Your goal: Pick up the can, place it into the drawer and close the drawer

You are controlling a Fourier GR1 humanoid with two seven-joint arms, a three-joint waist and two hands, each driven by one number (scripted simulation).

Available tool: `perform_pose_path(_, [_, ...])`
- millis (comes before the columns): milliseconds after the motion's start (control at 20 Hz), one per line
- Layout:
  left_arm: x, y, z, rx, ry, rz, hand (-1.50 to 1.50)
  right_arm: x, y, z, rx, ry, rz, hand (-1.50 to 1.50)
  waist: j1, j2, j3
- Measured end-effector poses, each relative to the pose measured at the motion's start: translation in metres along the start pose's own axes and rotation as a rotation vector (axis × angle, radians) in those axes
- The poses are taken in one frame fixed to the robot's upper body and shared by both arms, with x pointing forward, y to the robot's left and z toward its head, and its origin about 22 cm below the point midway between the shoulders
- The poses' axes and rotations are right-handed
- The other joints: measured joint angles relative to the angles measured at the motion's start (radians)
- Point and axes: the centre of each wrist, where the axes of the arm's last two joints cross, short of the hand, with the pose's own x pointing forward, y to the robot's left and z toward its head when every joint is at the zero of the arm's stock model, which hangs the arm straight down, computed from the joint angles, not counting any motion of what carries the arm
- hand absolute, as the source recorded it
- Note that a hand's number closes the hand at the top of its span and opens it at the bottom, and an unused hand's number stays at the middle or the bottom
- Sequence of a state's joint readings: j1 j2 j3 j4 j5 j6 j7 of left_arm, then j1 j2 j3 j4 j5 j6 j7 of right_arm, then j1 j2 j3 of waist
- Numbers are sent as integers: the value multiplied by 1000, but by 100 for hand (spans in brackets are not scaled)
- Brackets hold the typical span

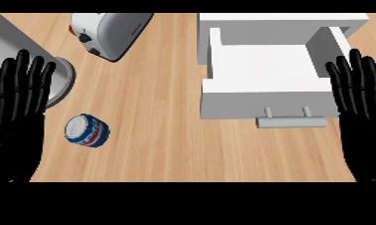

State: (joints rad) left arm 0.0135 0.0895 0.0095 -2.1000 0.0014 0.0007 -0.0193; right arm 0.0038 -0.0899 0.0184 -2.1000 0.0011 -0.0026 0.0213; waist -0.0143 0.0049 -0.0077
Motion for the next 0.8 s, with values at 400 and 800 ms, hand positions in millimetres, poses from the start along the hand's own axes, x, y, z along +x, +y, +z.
perform_pose_path(400, [-4, 11, 7, -464, 64, 194, -150, -9, -4, 5, -53, 71, 25, -150, 8, -2, 4])
perform_pose_path(800, [0, 84, 20, -660, 264, 186, -150, -14, -25, 26, -111, 266, 45, -150, 17, -6, 7])
